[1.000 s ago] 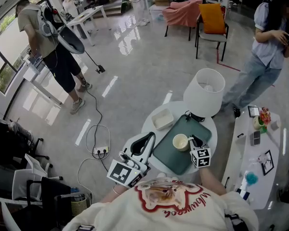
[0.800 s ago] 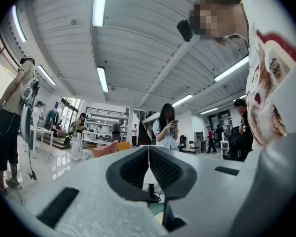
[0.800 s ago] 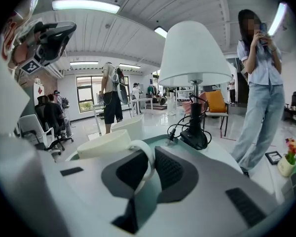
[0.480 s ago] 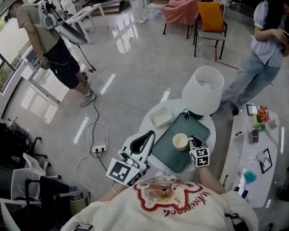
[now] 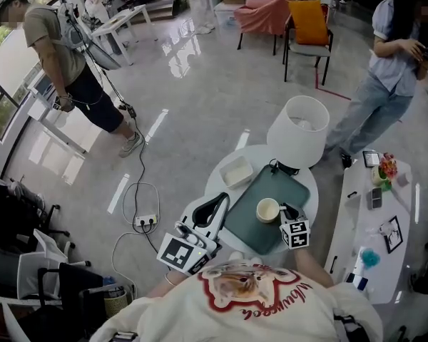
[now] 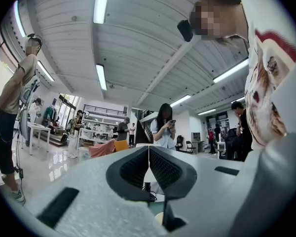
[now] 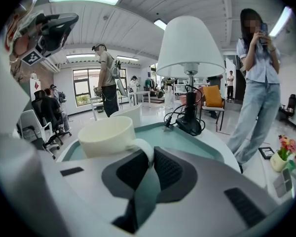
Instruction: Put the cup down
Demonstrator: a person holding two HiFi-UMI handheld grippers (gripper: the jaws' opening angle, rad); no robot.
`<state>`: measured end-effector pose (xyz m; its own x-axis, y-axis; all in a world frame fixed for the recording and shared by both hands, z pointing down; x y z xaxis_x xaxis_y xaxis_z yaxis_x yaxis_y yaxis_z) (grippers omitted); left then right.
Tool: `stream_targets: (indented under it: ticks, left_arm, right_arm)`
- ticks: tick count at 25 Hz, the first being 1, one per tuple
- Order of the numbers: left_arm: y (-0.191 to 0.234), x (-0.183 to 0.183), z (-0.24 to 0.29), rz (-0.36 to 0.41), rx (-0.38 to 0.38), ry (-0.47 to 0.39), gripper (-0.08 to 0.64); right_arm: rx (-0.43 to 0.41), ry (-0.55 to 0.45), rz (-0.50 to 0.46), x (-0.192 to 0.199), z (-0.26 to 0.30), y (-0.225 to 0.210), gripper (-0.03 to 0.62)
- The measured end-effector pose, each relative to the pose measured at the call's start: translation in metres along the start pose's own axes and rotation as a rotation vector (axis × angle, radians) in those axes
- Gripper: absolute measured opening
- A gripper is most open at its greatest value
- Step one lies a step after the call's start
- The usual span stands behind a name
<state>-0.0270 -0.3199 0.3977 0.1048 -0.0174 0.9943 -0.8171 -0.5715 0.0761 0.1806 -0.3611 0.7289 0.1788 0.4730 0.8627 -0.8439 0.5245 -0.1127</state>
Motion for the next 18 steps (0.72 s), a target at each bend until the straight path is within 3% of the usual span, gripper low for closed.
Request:
stream_targets:
  ticks: [11, 18]
  left_arm:
    - [0.006, 0.008, 0.001, 0.024, 0.005, -0.004, 0.017]
    - [0.008, 0.012, -0.001, -0.006, -0.004, 0.005, 0.017]
  right_arm:
    - [0.012, -0.006, 0.051, 0.007, -0.002, -0.002, 0.051]
    - [0.067, -0.026, 0.027, 0.001, -0.006, 0.002, 0.052]
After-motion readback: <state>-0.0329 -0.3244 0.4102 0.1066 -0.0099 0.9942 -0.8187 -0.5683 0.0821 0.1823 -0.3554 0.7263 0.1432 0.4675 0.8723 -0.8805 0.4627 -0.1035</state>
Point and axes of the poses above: the fingertips, and each gripper's own axes: z forward along the fingers, y to its left, x out of its underside, the point moved 2 cm from there along -z, backward along the fingers, and after that the axes turned 9 degrees about -x, right-handed, at the moved point
